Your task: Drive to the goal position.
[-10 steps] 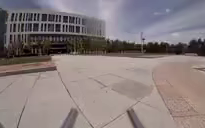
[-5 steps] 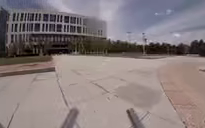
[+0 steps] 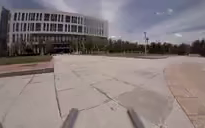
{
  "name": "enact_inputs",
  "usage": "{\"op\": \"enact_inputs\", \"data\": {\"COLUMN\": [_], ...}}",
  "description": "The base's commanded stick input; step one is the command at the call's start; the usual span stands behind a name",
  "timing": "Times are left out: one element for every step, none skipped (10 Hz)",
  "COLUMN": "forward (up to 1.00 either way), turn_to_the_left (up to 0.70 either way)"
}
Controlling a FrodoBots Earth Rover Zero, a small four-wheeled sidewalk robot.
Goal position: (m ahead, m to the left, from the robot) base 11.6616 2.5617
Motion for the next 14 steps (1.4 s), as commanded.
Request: {"op": "enact_inputs", "data": {"forward": [0.50,0.50,0.50,0.50,0.50,0.50,0.50,0.50,0.50,0.50,0.50,0.50,0.50,0.50], "turn_to_the_left": [0.00,0.00,0.00,0.00,0.00,0.00,0.00,0.00,0.00,0.00,0.00,0.00,0.00,0.00]}}
